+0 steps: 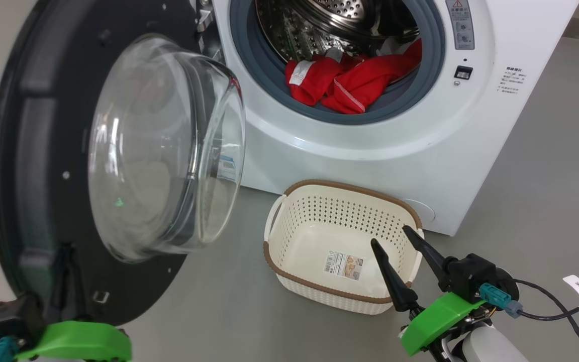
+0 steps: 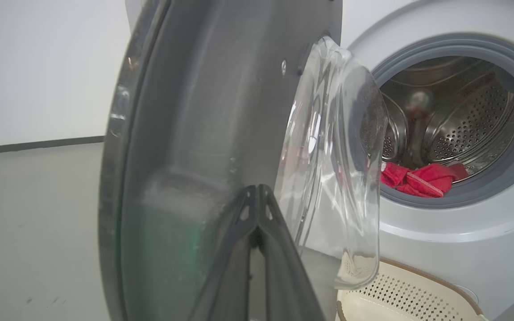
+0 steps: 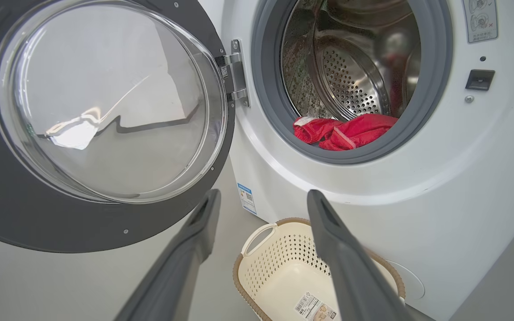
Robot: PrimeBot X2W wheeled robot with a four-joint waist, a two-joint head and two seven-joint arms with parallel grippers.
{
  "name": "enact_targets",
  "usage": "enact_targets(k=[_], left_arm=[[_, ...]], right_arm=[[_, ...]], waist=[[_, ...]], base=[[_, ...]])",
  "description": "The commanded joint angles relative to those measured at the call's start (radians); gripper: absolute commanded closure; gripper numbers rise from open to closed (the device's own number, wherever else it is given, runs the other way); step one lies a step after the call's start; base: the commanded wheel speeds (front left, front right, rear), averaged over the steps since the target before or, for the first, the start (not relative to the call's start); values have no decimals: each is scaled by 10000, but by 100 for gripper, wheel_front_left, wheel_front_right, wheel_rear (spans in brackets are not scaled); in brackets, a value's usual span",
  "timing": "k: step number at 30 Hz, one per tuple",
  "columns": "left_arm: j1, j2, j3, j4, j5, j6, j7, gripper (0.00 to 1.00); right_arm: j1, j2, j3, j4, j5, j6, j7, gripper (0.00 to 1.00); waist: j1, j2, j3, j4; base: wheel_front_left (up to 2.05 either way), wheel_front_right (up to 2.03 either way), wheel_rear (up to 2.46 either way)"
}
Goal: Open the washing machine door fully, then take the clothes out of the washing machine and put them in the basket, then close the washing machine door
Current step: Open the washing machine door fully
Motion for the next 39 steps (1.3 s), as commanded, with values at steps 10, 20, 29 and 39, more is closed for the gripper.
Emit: enact_targets(k=[10,20,29,39], left_arm=[[-375,589,1322,362,-550,179,-584,100],[-1169,691,1719,1300,-827,17,-1324,100],[-1949,870,2384,2152,-1210,-235,-1707,100],[-2640,992,2927,2811,-1332,-348,-1818,100]], right_arm=[[-381,57,148,-144,-186,62,-65,0],[-709,57,291,-114,-343,62,-65,0],[-927,-1,194,-36,-489,62,-14,0],[-1103,-189,43,-276,-635,62,138,0]], waist=[[0,0,307,6],[0,0,812,27],[0,0,1231,-68],[0,0,1648,-131]], base=[[0,0,0],[0,0,0],[0,0,0],[0,0,0]])
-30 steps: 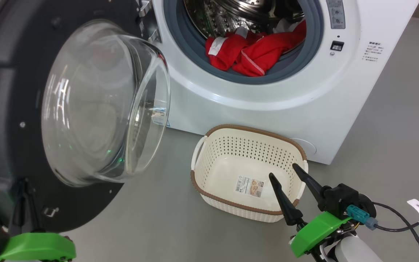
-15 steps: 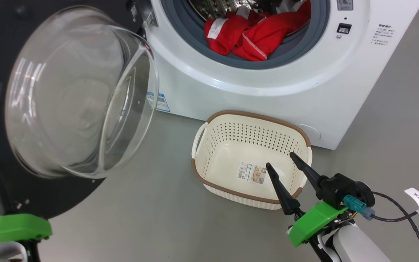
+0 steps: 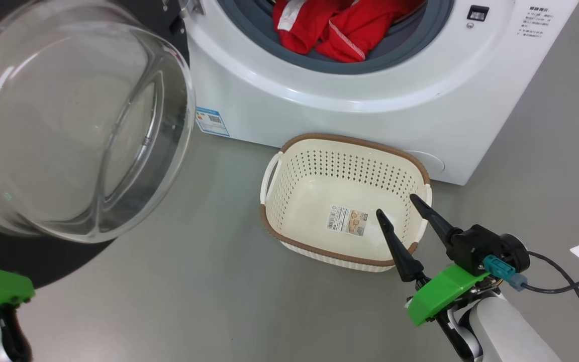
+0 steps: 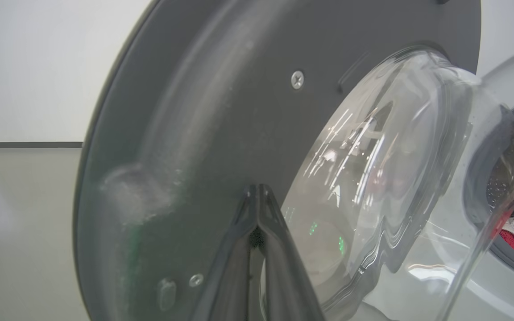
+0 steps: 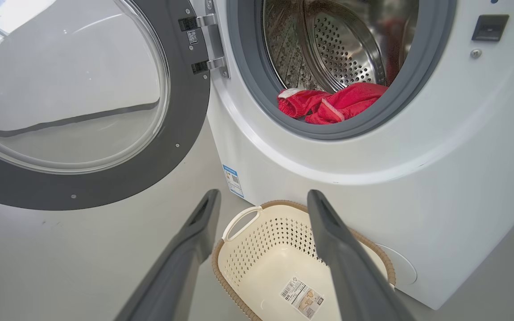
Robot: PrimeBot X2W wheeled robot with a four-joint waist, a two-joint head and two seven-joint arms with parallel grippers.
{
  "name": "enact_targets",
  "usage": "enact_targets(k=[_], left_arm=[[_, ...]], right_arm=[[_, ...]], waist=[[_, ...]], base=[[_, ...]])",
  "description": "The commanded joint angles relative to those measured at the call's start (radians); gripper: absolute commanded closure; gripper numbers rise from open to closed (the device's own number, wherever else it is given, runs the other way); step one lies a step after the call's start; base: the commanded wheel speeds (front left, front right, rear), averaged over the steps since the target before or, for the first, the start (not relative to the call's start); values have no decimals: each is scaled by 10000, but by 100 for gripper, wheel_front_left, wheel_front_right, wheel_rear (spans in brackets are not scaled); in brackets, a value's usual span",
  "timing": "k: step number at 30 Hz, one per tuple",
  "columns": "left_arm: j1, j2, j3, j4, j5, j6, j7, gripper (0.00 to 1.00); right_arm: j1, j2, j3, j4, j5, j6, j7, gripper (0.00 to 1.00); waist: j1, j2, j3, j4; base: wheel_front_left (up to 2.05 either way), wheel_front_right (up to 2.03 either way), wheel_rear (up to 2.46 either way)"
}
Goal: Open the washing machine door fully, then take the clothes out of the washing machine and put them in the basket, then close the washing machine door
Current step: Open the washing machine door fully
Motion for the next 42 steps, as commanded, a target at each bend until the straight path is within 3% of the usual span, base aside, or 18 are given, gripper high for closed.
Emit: enact_targets(k=[1,12,24,25,26,27,28,38,42], left_arm=[[-525,621,676,23,-150,-60,-103,100],[-1130,827,886,828,146,-341,-119,100],[-1266,522,1649,1091,462,-716,-121,100],[-1233,479,1705,1014,518,-776,-121,83],[-1193,424,1761,915,570,-835,-121,55],[-1148,358,1807,804,618,-897,-121,17],[-1105,279,1851,673,648,-968,-121,0],[-452,-310,2101,-1219,1235,-1322,-122,0],[-259,-424,1758,-1744,1276,-1745,-118,0]], right_arm=[[-244,73,138,-290,-185,62,50,0],[-289,-23,121,-457,-245,62,201,0],[-298,-14,118,-463,-255,62,222,0],[-291,-4,116,-437,-250,62,214,0],[-284,9,117,-412,-240,62,204,0],[-279,22,114,-390,-228,62,193,0],[-278,34,97,-374,-213,62,176,0],[-152,166,-235,-199,-60,62,-79,0],[-68,213,-528,-212,-46,62,-138,0]], waist=[[0,0,106,-16],[0,0,335,-55],[0,0,293,-122],[0,0,260,-126],[0,0,224,-134],[0,0,182,-144],[0,0,139,-156],[0,0,-563,-567],[0,0,-841,-873]], base=[[0,0,0],[0,0,0],[0,0,0],[0,0,0],[0,0,0],[0,0,0],[0,0,0],[0,0,0],[0,0,0]])
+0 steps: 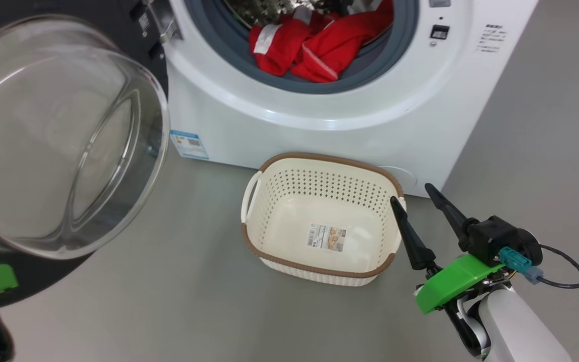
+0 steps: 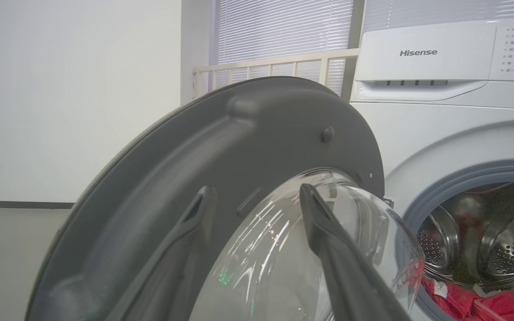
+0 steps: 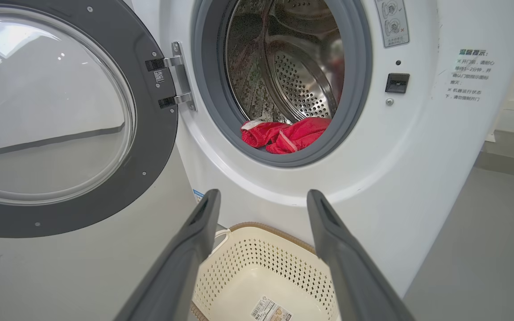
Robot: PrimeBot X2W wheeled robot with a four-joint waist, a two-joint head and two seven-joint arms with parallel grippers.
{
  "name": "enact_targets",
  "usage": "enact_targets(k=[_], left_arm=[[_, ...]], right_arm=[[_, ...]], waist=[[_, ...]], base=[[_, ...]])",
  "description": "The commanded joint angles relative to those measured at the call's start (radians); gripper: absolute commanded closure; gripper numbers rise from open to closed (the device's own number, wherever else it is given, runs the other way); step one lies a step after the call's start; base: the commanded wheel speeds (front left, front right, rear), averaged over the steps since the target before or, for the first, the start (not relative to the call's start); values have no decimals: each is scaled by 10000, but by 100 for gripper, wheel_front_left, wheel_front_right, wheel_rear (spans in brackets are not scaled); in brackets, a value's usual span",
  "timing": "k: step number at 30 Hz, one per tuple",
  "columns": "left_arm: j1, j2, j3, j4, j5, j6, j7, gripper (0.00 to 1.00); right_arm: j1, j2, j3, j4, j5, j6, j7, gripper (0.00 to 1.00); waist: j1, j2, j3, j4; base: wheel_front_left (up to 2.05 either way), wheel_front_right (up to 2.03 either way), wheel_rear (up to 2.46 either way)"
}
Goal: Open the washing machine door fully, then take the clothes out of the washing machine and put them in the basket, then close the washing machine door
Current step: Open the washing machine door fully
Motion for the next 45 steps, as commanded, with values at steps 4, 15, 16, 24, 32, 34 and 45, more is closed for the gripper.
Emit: enact_targets(k=[4,15,16,24,32,34,45], left_arm=[[70,256,-366,-647,-3,-603,52,0],[572,-134,-1047,-1136,-61,-886,211,0],[652,-143,-1125,-1217,-33,-927,215,0],[1354,-137,-1803,-1639,137,-1337,509,0],[2111,-138,-2050,-1667,-1,-1541,802,0],[2270,-114,-2069,-1594,-112,-1630,838,0],[3189,-161,-2356,-1146,-167,-1808,645,0]], right_arm=[[113,133,-183,-323,70,62,-141,0],[590,192,-413,-829,87,62,-147,0],[604,194,-438,-854,74,62,-147,0],[756,198,-663,-1081,44,62,-148,0],[1194,199,-708,-1330,-100,62,-148,0],[1312,199,-709,-1415,-177,62,-148,0],[2043,200,-950,-2168,-358,62,-148,0]], waist=[[0,0,-521,-657],[0,0,-984,-1827],[0,0,-994,-1937],[0,0,-1158,-2761],[0,0,-1617,-3541],[0,0,-1694,-3681],[0,0,-2081,-4115]], base=[[0,0,0],[0,0,0],[0,0,0],[0,0,0],[0,0,0],[0,0,0],[0,0,0]])
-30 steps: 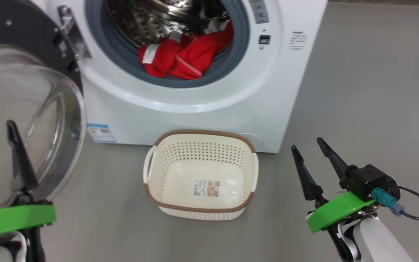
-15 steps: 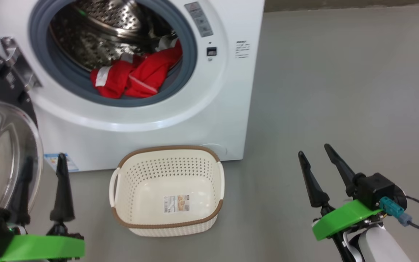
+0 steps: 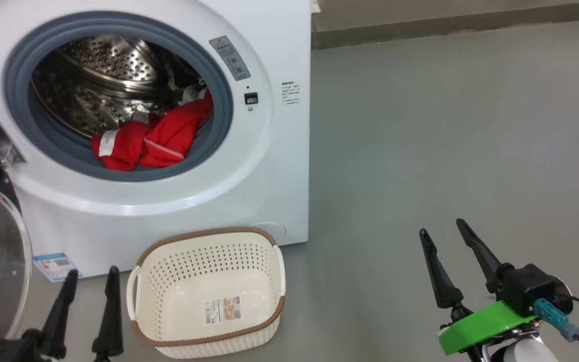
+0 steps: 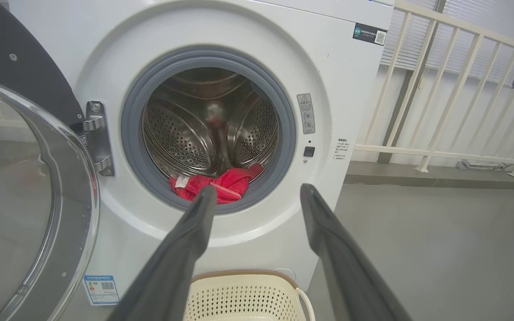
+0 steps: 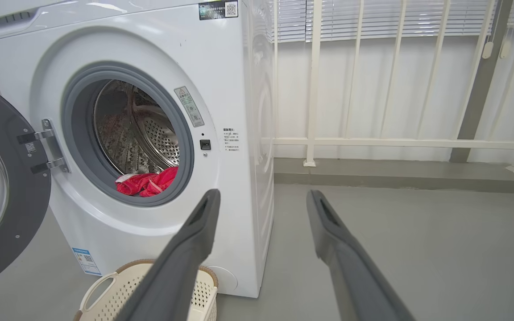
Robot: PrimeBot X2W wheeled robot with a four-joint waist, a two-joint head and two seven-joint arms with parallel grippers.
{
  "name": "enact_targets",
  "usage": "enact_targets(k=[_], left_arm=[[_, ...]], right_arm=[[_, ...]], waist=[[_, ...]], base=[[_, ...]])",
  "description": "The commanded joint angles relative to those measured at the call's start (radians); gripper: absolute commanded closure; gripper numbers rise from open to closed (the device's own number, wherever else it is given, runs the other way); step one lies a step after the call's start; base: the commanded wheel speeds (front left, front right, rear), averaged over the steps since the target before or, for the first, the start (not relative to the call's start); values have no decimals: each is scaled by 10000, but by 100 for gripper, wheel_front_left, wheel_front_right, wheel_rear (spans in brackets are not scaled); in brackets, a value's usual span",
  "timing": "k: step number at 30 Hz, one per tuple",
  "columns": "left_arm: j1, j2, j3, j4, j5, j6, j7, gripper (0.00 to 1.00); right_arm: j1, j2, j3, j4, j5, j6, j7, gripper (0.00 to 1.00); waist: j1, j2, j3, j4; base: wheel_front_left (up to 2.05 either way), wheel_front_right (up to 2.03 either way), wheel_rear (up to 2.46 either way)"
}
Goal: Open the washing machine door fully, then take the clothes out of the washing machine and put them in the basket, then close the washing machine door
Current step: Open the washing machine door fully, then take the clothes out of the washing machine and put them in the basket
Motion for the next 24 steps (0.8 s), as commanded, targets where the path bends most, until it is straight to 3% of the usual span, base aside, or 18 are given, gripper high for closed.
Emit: enact_targets(k=[1,6,24], left_arm=[[-53,157,282,-163,-76,-117,-220,0],[216,42,101,-80,72,-132,-487,0],[706,-28,-357,117,581,67,-690,0]], right_arm=[[-33,18,145,-574,-177,62,-64,0],[492,18,-102,-1179,-217,62,-64,0],[1513,18,-403,-1563,-390,62,-64,0]], waist=[[0,0,-167,-137],[0,0,-351,-119],[0,0,-768,162]], base=[[0,0,0],[0,0,0],[0,0,0]])
